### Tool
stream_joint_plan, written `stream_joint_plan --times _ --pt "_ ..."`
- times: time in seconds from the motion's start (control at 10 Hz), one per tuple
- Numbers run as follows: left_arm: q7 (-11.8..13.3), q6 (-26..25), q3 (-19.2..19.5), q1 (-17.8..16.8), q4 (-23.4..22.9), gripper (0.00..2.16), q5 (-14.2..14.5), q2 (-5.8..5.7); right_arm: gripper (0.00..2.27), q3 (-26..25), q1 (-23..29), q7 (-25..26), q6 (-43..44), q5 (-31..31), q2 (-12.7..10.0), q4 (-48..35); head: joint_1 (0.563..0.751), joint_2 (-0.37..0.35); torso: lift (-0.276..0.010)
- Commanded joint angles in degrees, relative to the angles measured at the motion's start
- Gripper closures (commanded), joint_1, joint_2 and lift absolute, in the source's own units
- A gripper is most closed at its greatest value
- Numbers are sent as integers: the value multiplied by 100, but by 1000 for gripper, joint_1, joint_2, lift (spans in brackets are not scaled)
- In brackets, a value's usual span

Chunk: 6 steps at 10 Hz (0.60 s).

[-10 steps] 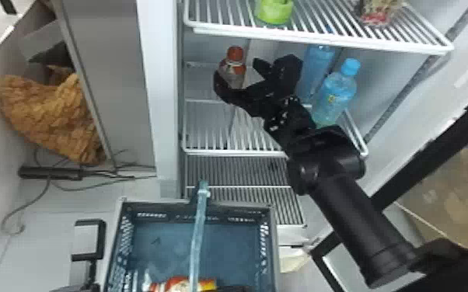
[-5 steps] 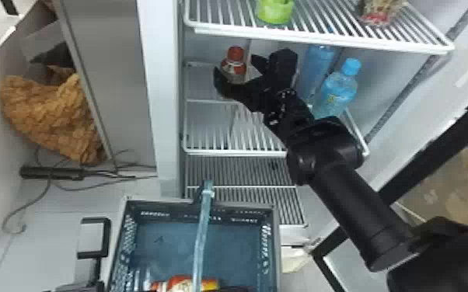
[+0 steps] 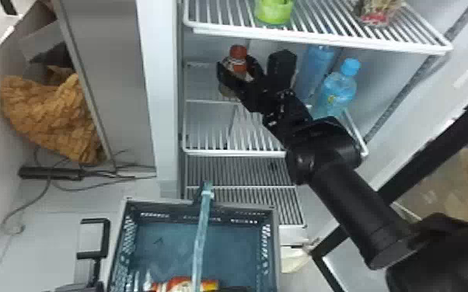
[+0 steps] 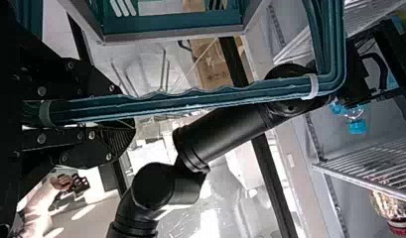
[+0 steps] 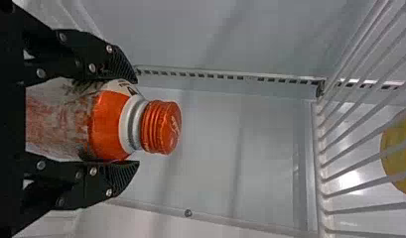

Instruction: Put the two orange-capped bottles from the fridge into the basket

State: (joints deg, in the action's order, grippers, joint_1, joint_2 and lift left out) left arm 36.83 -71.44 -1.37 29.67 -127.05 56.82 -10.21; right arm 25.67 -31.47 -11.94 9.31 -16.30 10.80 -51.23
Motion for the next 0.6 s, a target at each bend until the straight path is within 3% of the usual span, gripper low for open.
stream_joint_plan --times 0.0,0.4,0.5 --pt "0 15 0 0 0 1202 -3 -7 799 15 67 -10 12 -96 10 12 695 -176 -235" --pt "17 57 34 28 0 1202 43 -34 799 107 671 -36 124 19 54 -987 695 -149 -235" --pt "17 85 46 56 0 1202 54 -25 799 -87 939 -80 110 361 89 -1423 695 -141 -235"
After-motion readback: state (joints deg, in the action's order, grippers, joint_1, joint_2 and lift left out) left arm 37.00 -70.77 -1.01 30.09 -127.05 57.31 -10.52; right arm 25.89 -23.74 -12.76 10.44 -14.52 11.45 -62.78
